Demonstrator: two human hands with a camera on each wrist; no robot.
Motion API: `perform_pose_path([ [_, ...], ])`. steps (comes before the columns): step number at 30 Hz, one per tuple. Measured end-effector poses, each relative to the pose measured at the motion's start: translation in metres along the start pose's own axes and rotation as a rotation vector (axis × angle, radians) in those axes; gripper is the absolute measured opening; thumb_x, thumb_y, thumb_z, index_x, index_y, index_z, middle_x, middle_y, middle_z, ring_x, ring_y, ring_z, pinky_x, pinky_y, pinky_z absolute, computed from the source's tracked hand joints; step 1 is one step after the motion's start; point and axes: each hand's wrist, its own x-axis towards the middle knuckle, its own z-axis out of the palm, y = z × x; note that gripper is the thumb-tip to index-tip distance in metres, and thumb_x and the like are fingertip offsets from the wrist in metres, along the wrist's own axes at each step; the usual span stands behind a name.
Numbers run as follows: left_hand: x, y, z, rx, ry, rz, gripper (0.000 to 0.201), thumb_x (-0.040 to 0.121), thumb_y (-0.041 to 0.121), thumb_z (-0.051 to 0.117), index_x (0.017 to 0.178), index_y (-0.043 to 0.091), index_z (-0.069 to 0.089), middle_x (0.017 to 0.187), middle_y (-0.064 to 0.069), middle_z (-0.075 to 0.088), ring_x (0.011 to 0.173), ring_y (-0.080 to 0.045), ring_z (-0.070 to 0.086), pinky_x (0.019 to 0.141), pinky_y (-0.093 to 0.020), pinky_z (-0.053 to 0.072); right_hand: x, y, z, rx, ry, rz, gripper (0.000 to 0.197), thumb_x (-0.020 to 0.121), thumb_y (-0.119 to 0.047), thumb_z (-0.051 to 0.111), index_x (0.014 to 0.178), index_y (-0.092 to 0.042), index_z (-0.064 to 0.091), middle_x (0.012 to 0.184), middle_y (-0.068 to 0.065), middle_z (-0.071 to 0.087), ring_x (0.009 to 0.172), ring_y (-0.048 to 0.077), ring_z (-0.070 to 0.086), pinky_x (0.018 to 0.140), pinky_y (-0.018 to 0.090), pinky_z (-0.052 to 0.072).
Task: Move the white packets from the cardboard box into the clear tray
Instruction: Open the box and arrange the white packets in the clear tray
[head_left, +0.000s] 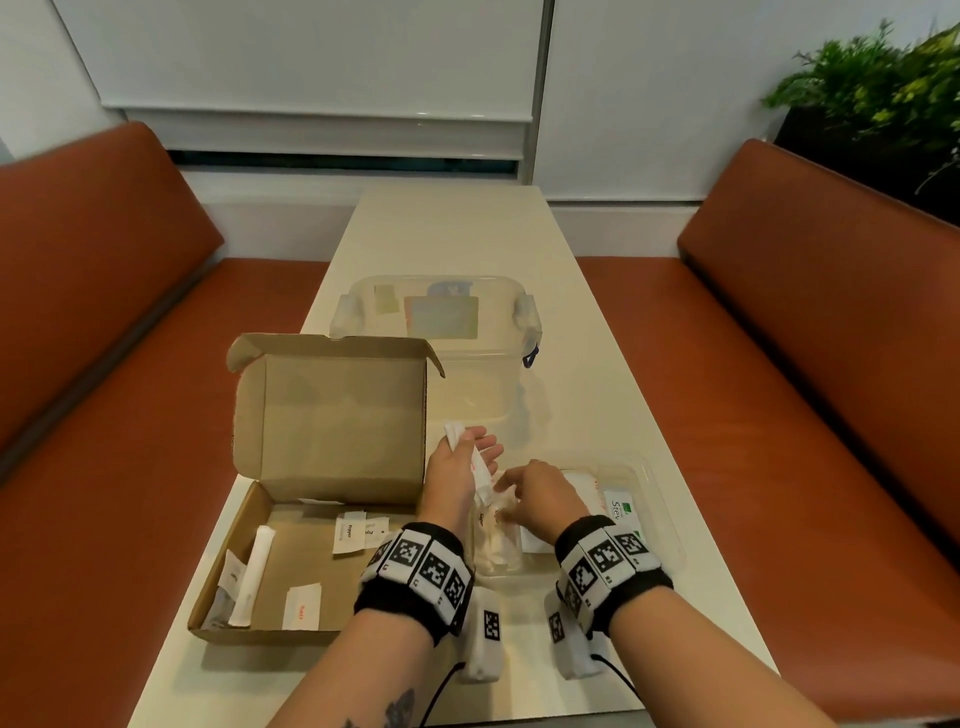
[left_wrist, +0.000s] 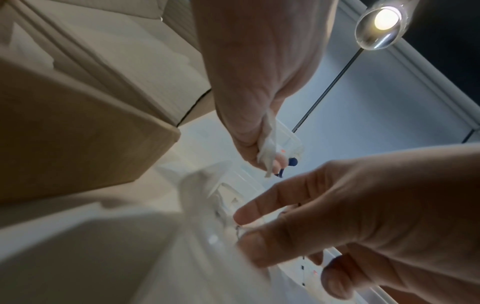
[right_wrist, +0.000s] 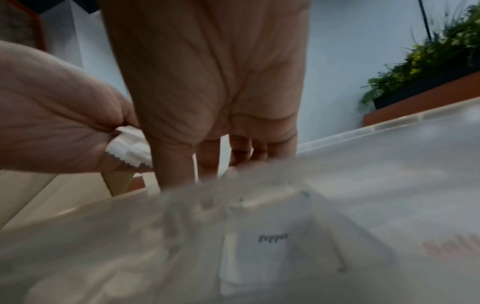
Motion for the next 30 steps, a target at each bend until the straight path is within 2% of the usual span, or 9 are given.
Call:
perform_pose_path([
  [4, -0.003, 0.002, 0.0, 0.03, -0.041, 0.004, 0.024, 0.102, 0.014, 0.035, 0.11, 0.006, 0.056, 0.117, -0.012, 0.06, 0.111, -0.021, 0.057, 0.095, -0.031, 0.043, 0.001, -0.003, -0.011, 0.352, 0.22, 0.036, 0.016, 0.092, -0.018, 0.053, 0.09, -0.008, 0.066, 0.08, 0.006, 0.068, 0.071, 0.017, 0.058, 0.073, 0.031, 0.05],
  [6, -0.004, 0.002, 0.001, 0.023, -0.066, -0.006, 0.024, 0.102, 0.016, 0.036, 0.109, 0.009, 0.057, 0.118, -0.01, 0.06, 0.113, -0.021, 0.057, 0.096, -0.038, 0.046, -0.001, -0.008, -0.013, 0.51, 0.151, 0.021, 0.019, 0.092, -0.024, 0.054, 0.082, -0.011, 0.064, 0.072, 0.002, 0.068, 0.064, 0.013, 0.059, 0.066, 0.027, 0.05],
  [9, -0.007, 0.002, 0.003, 0.001, -0.093, -0.029, 0.024, 0.102, 0.018, 0.038, 0.114, 0.008, 0.056, 0.117, -0.009, 0.061, 0.102, -0.021, 0.062, 0.083, -0.036, 0.052, -0.004, -0.011, -0.013, 0.613, 0.093, -0.019, 0.01, 0.087, -0.022, 0.064, 0.08, -0.015, 0.063, 0.068, -0.004, 0.061, 0.062, 0.01, 0.057, 0.057, 0.018, 0.046],
  [15, -0.009, 0.002, 0.003, 0.01, -0.062, -0.02, 0.026, 0.103, 0.018, 0.033, 0.106, 0.007, 0.057, 0.115, -0.014, 0.061, 0.116, -0.03, 0.056, 0.103, -0.047, 0.043, -0.005, -0.004, -0.02, 0.73, 0.12, -0.022, 0.008, 0.086, -0.011, 0.062, 0.078, -0.011, 0.062, 0.07, 0.002, 0.066, 0.062, 0.012, 0.06, 0.056, 0.019, 0.048],
  [16, -0.01, 0.002, 0.003, 0.017, -0.062, -0.017, 0.026, 0.103, 0.017, 0.033, 0.102, 0.007, 0.057, 0.114, -0.014, 0.062, 0.114, -0.031, 0.058, 0.1, -0.047, 0.045, -0.005, -0.004, -0.021, 0.742, 0.097, -0.023, 0.007, 0.086, -0.012, 0.063, 0.079, -0.011, 0.062, 0.071, 0.001, 0.066, 0.062, 0.012, 0.06, 0.056, 0.02, 0.048],
  [18, -0.012, 0.002, 0.004, 0.057, -0.061, -0.015, 0.026, 0.102, 0.018, 0.035, 0.102, 0.005, 0.058, 0.114, -0.013, 0.065, 0.101, -0.027, 0.065, 0.081, -0.037, 0.055, -0.007, -0.004, -0.021, 0.763, 0.037, -0.033, 0.008, 0.082, -0.013, 0.069, 0.084, -0.01, 0.062, 0.071, 0.002, 0.063, 0.062, 0.013, 0.06, 0.054, 0.021, 0.049],
  [20, -0.012, 0.001, 0.006, 0.104, -0.052, -0.022, 0.025, 0.101, 0.019, 0.038, 0.106, 0.004, 0.058, 0.112, -0.01, 0.067, 0.089, -0.024, 0.067, 0.066, -0.03, 0.053, -0.009, -0.005, -0.02, 0.761, -0.018, -0.042, 0.014, 0.079, -0.011, 0.074, 0.084, -0.01, 0.061, 0.072, 0.004, 0.06, 0.061, 0.013, 0.059, 0.053, 0.02, 0.049],
  [26, -0.012, 0.004, 0.012, 0.045, -0.021, -0.086, 0.024, 0.101, 0.022, 0.039, 0.105, 0.006, 0.056, 0.103, -0.02, 0.065, 0.093, -0.034, 0.063, 0.086, -0.044, 0.05, -0.01, 0.005, -0.03, 0.839, 0.015, 0.003, 0.009, 0.081, -0.003, 0.069, 0.083, -0.005, 0.06, 0.074, 0.006, 0.064, 0.059, 0.013, 0.06, 0.055, 0.018, 0.051],
  [30, -0.009, 0.004, 0.018, 0.03, 0.05, -0.033, 0.013, 0.098, 0.014, 0.043, 0.095, 0.007, 0.053, 0.079, -0.009, 0.06, 0.068, -0.02, 0.062, 0.061, -0.028, 0.052, -0.01, 0.02, -0.044, 0.81, 0.066, 0.048, 0.011, 0.084, -0.001, 0.065, 0.094, 0.0, 0.065, 0.071, 0.008, 0.064, 0.059, 0.015, 0.061, 0.062, 0.025, 0.052],
])
